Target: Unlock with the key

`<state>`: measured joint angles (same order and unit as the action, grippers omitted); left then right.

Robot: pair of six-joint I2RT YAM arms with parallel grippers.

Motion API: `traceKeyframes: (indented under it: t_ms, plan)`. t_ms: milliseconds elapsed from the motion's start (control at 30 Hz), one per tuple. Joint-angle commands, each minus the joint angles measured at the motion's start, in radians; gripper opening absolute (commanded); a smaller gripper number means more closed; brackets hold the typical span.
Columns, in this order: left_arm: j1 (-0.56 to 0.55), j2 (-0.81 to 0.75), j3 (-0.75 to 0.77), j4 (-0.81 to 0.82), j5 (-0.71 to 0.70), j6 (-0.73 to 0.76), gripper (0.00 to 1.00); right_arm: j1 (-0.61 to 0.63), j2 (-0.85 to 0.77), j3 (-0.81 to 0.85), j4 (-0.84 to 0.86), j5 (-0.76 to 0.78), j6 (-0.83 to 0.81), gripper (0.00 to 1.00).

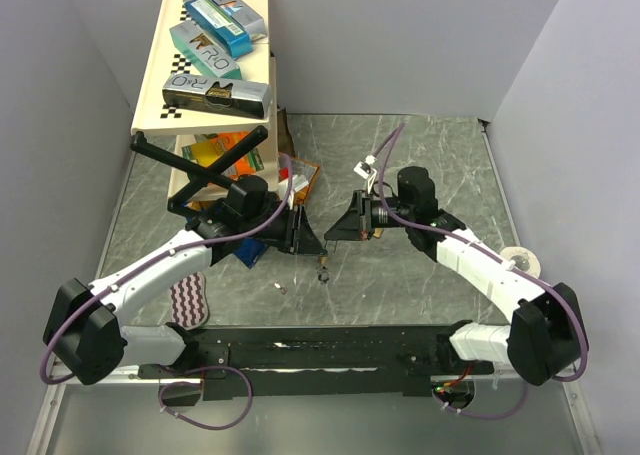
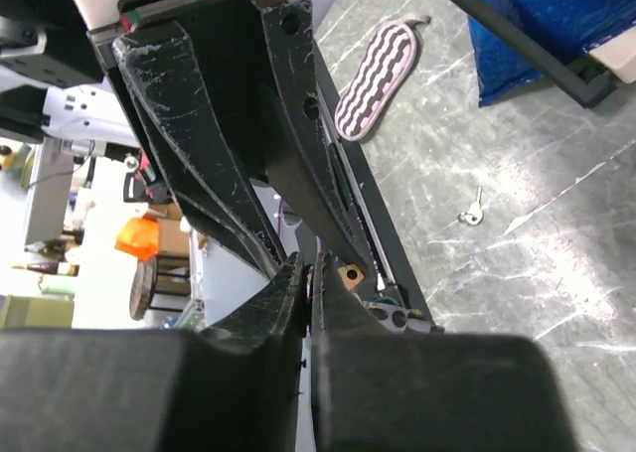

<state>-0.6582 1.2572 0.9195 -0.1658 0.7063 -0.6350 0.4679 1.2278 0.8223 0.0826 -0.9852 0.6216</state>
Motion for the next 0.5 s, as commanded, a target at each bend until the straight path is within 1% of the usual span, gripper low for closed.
traceKeyframes:
  t_ms: [0,33,100,133,233,367,467]
  plan:
    - [0.008,-0.016,0.009,-0.012,-0.111,-0.012,0.01,0.024,0.018,0.008,0.052,-0.021,0.003,0.00]
    - [0.008,-0.016,0.009,-0.029,-0.157,-0.018,0.01,0.034,0.031,0.012,0.025,0.014,-0.011,0.00]
    - [0.008,-0.009,0.008,-0.075,-0.200,-0.032,0.01,0.054,0.059,0.015,0.003,0.042,-0.026,0.00]
    - [0.008,-0.005,0.010,-0.093,-0.249,-0.037,0.01,0.058,0.071,0.015,-0.015,0.074,-0.034,0.00]
    - [0.008,0.013,0.028,-0.161,-0.339,-0.037,0.01,0.074,0.108,-0.005,-0.009,0.124,-0.016,0.00]
    - [0.008,0.099,0.062,-0.224,-0.429,-0.023,0.01,0.075,0.170,-0.011,-0.009,0.229,-0.025,0.00]
    - [0.006,0.175,0.087,-0.236,-0.491,-0.012,0.01,0.072,0.243,0.012,-0.003,0.263,-0.051,0.00]
